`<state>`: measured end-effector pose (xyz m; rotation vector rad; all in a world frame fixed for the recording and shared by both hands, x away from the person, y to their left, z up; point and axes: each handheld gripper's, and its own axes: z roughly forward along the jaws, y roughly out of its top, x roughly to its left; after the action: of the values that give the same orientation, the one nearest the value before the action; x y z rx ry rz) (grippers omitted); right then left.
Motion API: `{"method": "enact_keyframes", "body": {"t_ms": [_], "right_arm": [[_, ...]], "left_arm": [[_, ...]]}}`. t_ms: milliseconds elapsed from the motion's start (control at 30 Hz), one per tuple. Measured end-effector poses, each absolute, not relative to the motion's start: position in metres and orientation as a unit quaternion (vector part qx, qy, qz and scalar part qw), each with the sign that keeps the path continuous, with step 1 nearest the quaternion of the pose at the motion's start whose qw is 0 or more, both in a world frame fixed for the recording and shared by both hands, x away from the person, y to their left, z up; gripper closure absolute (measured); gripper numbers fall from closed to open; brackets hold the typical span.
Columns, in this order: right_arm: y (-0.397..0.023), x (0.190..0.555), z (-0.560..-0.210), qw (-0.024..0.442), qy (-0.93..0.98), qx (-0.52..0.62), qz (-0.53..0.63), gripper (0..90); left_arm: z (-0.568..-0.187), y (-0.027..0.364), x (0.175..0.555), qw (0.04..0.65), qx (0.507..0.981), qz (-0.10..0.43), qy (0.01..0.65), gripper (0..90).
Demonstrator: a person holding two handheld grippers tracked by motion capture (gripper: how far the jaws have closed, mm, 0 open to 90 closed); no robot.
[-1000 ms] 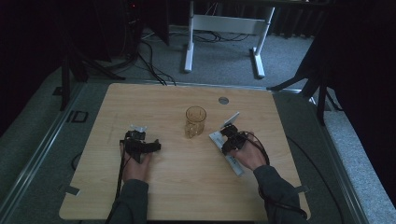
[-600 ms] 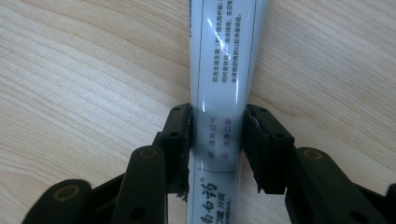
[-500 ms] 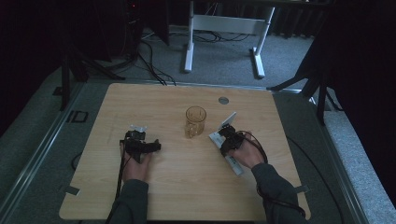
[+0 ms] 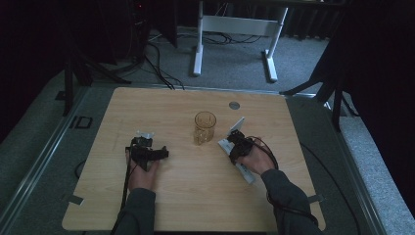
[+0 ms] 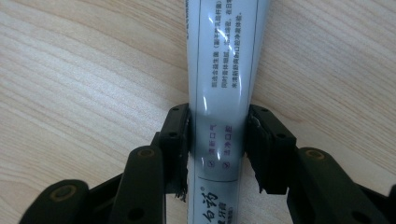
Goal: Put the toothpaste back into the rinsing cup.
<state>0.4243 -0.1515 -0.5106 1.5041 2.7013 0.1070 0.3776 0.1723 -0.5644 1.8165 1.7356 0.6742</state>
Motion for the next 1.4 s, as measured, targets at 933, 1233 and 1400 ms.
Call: {"method": "enact_keyframes", "body": {"t_ms": [933, 1233, 1400], "right_arm": [[-0.171, 0.413, -0.498, 0.039, 0.857, 0.499, 0.123, 71.8], [-0.180, 0.413, -0.484, 0.041, 0.846, 0.507, 0.158, 72.7], [-0.182, 0.413, -0.477, 0.047, 0.843, 0.507, 0.176, 72.8]], "left_arm": [[-0.564, 0.172, 0.378, 0.267, 0.673, 0.250, 0.643, 0.0], [-0.564, 0.172, 0.378, 0.267, 0.673, 0.250, 0.643, 0.0], [-0.564, 0.172, 0.378, 0.267, 0.673, 0.250, 0.643, 0.0]]}}
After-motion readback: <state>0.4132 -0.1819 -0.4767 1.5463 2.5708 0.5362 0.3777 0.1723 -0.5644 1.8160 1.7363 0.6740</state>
